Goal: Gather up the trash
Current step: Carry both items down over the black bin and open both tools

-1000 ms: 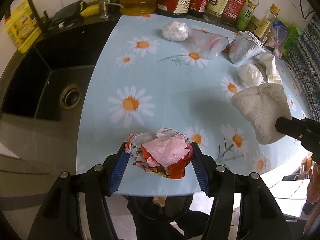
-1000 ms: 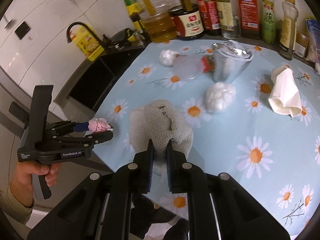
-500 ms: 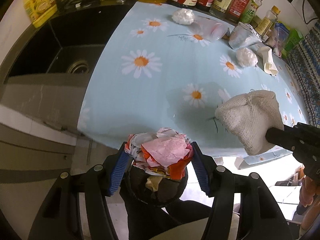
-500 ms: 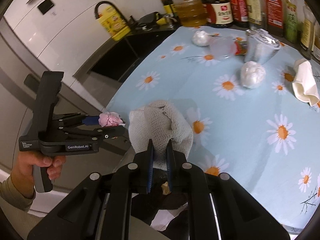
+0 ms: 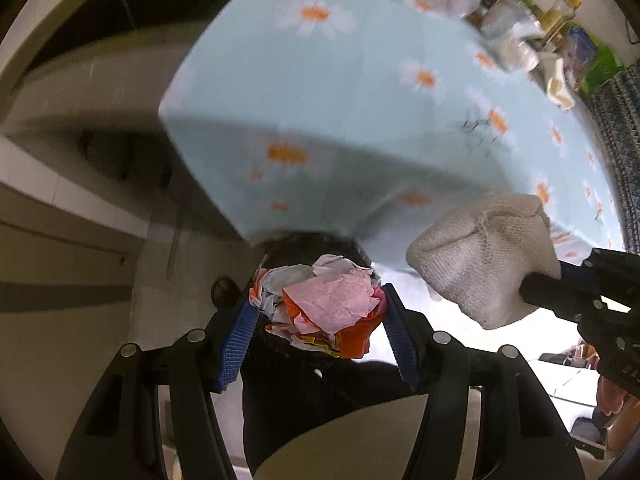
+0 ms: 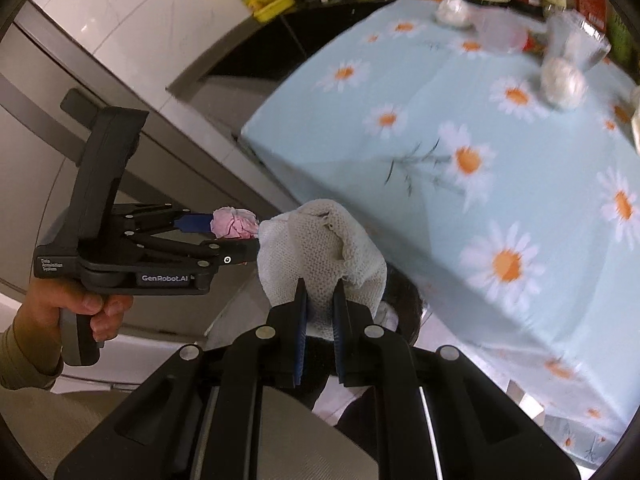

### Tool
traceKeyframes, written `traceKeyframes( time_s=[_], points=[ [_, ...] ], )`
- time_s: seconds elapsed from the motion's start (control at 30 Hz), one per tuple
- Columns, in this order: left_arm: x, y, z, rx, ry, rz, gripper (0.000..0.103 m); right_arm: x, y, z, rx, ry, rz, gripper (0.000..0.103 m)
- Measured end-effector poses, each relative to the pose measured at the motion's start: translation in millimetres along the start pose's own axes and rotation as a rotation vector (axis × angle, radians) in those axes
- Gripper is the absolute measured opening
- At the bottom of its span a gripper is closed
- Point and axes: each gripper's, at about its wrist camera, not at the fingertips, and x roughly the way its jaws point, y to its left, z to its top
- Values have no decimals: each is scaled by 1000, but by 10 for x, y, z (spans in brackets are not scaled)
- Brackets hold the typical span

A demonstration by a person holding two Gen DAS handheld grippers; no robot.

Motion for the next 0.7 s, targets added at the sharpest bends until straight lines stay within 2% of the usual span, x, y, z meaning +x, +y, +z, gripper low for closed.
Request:
traceKeyframes(
  time_s=[0.4,0.53,0.7],
  points=[
    [340,198,-270,-49,105,0,59,490,67,-108,-20,134,-41,13],
    [435,222,-300,-51,133,-7,60,528,104,-182,-46,146,-73,14],
    [492,206,-299,-37,155,-8,60,594,103,-167,-51,160,-73,14]
  ],
)
